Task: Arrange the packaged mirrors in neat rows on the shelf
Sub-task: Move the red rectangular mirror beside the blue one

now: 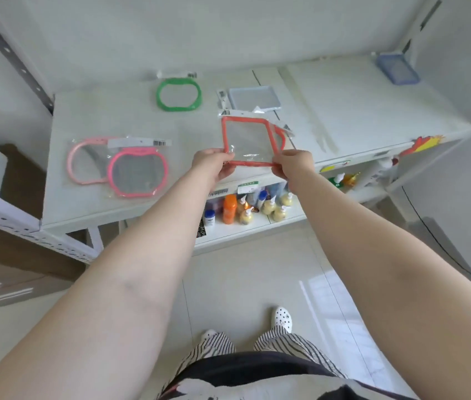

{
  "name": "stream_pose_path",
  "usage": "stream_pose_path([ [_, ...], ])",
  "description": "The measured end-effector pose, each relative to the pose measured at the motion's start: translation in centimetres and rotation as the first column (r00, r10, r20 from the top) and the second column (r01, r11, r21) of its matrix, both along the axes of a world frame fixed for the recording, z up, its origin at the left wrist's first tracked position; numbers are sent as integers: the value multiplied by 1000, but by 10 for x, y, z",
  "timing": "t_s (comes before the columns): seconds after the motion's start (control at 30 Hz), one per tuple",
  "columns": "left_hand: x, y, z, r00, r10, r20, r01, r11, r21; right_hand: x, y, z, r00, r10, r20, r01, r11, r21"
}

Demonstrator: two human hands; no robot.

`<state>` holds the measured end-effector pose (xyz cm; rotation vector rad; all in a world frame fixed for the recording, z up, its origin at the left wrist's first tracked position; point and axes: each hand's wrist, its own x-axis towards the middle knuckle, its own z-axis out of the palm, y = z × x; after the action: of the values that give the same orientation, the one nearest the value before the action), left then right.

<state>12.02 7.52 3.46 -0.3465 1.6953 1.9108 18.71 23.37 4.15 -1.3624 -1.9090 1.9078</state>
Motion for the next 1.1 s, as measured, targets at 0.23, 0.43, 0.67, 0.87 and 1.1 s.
stream_pose_path([
  [0.23, 49, 107, -17, 991, -129, -42, 124, 986, -110, 68, 94, -14, 993, -110, 45, 108, 994, 29],
  [0.43, 89, 213, -31, 990, -137, -43, 126, 973, -194, 115, 193, -24, 993, -108, 41, 107, 994, 40],
  [0.67, 128, 316, -41, 990, -133, -41, 123, 974, -190, 149, 297, -25, 996, -84, 33, 81, 995, 64],
  [0.87, 113, 375, -29, 986, -149, -76, 133, 973, -188, 140, 354, -25, 993, -116, 12, 116, 993, 2],
  [1.1, 67, 443, -34, 974, -206, -97, 185, 964, -189, 105, 418, -22, 986, -165, 0, 165, 985, 46],
])
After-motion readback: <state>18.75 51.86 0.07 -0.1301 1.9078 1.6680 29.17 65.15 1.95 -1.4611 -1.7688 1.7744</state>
